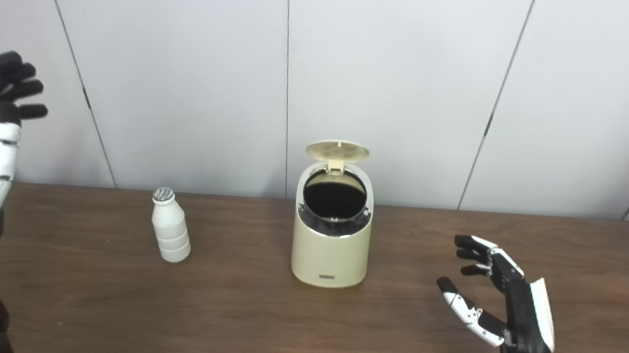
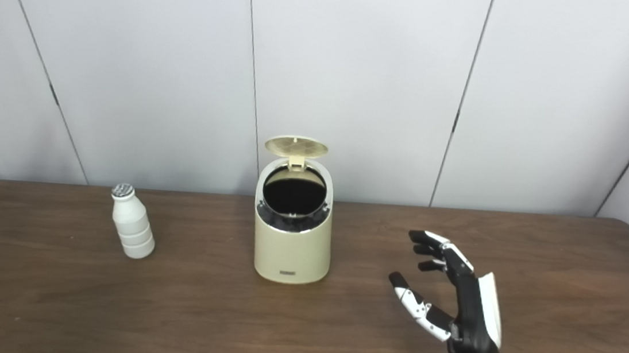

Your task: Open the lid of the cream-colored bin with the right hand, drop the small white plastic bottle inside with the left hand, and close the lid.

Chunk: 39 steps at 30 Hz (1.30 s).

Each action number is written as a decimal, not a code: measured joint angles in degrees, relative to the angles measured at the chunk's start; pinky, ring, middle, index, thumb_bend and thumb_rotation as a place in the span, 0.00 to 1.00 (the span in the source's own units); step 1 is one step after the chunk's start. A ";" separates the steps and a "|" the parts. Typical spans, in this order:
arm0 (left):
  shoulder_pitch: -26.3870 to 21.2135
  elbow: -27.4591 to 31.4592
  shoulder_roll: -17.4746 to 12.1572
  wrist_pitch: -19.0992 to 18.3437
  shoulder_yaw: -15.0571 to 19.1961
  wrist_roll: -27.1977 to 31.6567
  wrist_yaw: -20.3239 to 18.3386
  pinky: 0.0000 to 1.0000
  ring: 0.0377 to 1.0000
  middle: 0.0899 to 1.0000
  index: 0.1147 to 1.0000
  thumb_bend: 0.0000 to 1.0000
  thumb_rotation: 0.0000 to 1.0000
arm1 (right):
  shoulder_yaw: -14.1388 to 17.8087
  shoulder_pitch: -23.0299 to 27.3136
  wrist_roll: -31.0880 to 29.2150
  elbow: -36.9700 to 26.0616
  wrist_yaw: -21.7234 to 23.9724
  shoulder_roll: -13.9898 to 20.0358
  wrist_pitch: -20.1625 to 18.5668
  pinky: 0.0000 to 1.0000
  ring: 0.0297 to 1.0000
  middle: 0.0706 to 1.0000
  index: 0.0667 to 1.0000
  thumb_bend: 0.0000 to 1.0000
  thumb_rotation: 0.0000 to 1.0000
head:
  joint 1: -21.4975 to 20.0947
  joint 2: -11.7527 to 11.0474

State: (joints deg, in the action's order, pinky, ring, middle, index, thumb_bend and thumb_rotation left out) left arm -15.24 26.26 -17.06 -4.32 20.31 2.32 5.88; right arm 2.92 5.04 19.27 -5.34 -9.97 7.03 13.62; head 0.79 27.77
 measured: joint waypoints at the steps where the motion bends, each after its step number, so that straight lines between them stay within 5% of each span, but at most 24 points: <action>1: -0.16 -1.66 -0.18 -0.36 0.20 -0.42 0.27 0.67 0.76 0.77 0.78 0.26 0.55 | 0.03 0.01 -0.08 0.02 0.01 0.01 0.00 0.59 0.70 0.71 0.69 0.24 0.18 | 0.00 0.00; 6: -1.75 -8.45 -0.42 -2.14 1.12 -1.58 1.63 0.68 0.76 0.77 0.77 0.24 0.51 | 0.23 0.01 -0.38 0.04 0.08 0.01 -0.03 0.60 0.71 0.72 0.69 0.24 0.18 | 0.44 -0.26; 13: -1.58 -19.66 -0.18 2.25 1.65 -1.63 2.82 0.66 0.75 0.76 0.74 0.24 0.50 | 0.23 0.01 -1.09 0.03 0.54 0.00 -0.04 0.61 0.71 0.72 0.69 0.25 0.17 | 0.88 -0.62; 21: 0.39 -20.88 0.66 4.99 0.53 -3.29 4.25 0.69 0.79 0.79 0.78 0.24 0.54 | 0.29 0.00 -2.32 0.24 0.62 -0.01 0.11 0.61 0.71 0.72 0.69 0.25 0.15 | 1.58 -0.62; 39: 6.86 -25.77 4.26 7.34 -4.16 -6.07 4.19 0.71 0.79 0.80 0.78 0.21 0.46 | 0.65 -0.10 -3.29 1.16 0.82 0.21 0.30 0.62 0.72 0.73 0.69 0.25 0.08 | 5.19 -1.67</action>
State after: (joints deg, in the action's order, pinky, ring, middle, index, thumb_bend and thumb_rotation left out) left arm -8.37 0.49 -12.80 3.02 16.15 -3.76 10.07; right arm 3.57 4.94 15.98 -4.18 -9.15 7.24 13.92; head 5.98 26.10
